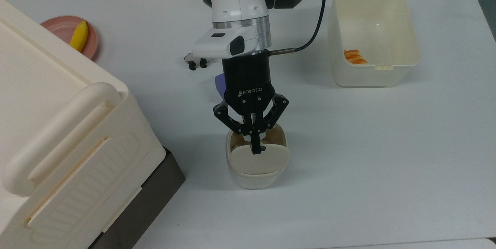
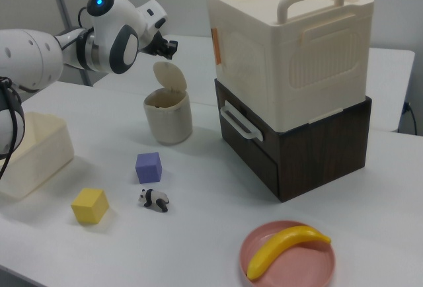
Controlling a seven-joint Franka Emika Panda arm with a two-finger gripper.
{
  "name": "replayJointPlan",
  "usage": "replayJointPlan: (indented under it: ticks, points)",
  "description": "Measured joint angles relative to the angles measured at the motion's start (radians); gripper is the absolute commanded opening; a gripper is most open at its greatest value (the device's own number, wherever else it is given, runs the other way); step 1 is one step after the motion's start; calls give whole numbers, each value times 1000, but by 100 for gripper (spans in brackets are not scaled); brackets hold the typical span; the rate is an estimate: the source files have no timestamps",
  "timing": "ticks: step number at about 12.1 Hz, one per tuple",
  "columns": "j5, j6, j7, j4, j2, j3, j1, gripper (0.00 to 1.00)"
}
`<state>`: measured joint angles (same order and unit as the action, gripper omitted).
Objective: Close the trash can
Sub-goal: 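Lower the gripper behind the raised lid and push it forward, then press the lid down onto the trash can rim with the gripper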
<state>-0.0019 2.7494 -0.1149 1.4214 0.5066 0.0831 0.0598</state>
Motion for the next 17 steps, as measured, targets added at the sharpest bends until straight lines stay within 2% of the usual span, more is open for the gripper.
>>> replayJointPlan:
  ticks: [7, 17]
  points:
    - [0, 0, -2, 1, 36, 1, 0, 0]
    - [0, 0, 45, -4, 33, 21, 11, 0]
